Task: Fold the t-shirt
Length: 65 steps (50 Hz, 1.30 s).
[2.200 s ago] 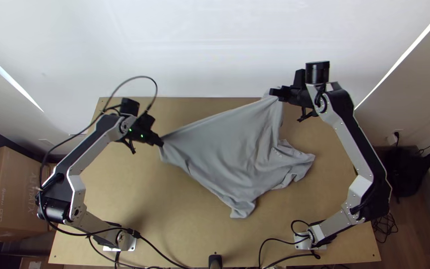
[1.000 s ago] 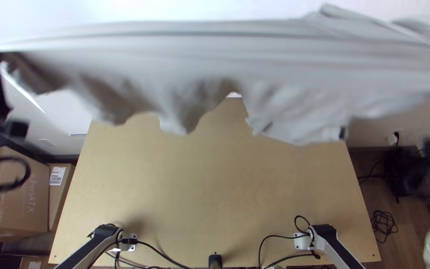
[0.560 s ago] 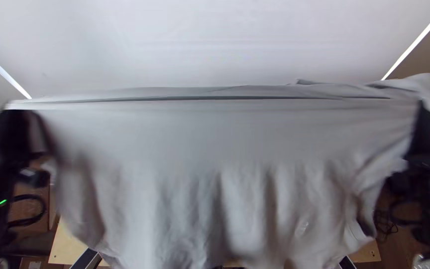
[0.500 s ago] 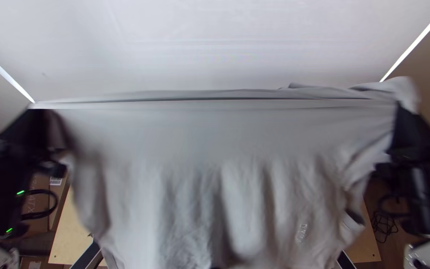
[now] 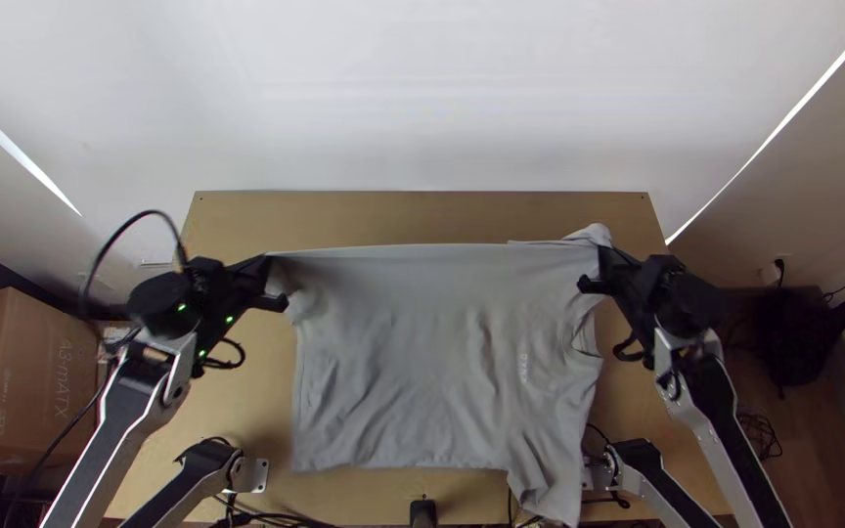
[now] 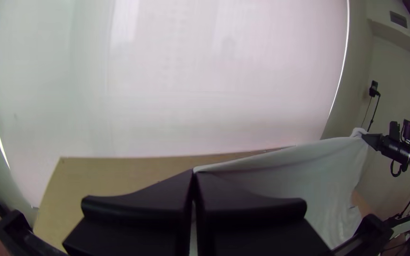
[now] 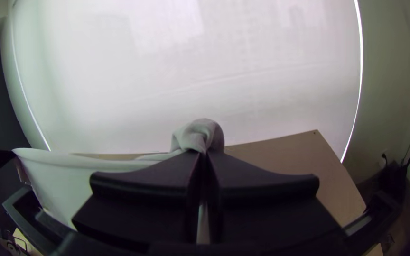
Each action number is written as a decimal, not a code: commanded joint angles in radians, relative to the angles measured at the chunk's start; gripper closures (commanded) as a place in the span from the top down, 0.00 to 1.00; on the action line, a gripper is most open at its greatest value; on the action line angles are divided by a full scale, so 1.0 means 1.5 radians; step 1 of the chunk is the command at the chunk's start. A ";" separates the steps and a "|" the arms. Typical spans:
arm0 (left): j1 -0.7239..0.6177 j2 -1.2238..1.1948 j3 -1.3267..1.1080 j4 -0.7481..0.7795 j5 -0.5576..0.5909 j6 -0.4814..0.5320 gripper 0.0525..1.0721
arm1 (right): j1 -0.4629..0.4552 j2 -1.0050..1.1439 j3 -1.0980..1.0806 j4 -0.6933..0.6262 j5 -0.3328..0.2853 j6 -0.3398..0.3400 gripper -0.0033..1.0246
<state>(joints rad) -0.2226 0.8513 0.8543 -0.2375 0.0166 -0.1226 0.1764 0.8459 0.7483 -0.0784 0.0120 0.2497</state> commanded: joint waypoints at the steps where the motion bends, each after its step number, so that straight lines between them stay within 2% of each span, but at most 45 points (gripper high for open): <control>1: 0.031 0.081 -0.016 0.060 -0.008 -0.029 0.02 | -0.009 0.090 -0.002 0.053 0.034 0.023 0.02; 8: 0.056 0.213 -0.008 0.172 -0.009 -0.030 0.02 | -0.015 0.241 0.040 0.088 0.034 0.029 0.02; 22: 0.084 0.476 0.108 0.234 -0.009 -0.031 0.02 | -0.008 0.485 0.185 0.088 0.024 0.047 0.02; 39: 0.104 0.713 0.341 0.233 -0.009 -0.040 0.02 | -0.006 0.685 0.371 0.092 0.026 0.046 0.02; 50: 0.114 0.825 0.484 0.208 -0.013 -0.042 0.02 | -0.024 0.793 0.495 0.071 0.027 0.045 0.02; 57: 0.117 0.857 0.521 0.214 -0.030 -0.061 0.03 | -0.031 0.828 0.548 0.060 0.030 0.048 0.03; 59: 0.117 0.858 0.524 0.219 -0.032 -0.072 0.11 | -0.033 0.830 0.557 0.060 0.031 0.052 0.04; 60: 0.117 0.857 0.524 0.224 -0.032 -0.074 0.18 | -0.033 0.831 0.560 0.060 0.031 0.054 0.10; 62: 0.116 0.855 0.521 0.233 -0.033 -0.076 0.37 | -0.035 0.830 0.562 0.060 0.032 0.058 0.26; 63: 0.116 0.852 0.521 0.234 -0.033 -0.077 0.52 | -0.036 0.830 0.562 0.060 0.033 0.058 0.34; 64: 0.115 0.851 0.521 0.234 -0.033 -0.077 0.62 | -0.036 0.829 0.561 0.060 0.034 0.058 0.45; 65: 0.115 0.850 0.524 0.234 -0.033 -0.077 0.79 | -0.037 0.828 0.562 0.060 0.039 0.058 0.59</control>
<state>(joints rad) -0.0811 2.1235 1.6024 0.0811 0.0002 -0.2062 0.1612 2.0827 1.5585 0.0132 0.0273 0.3111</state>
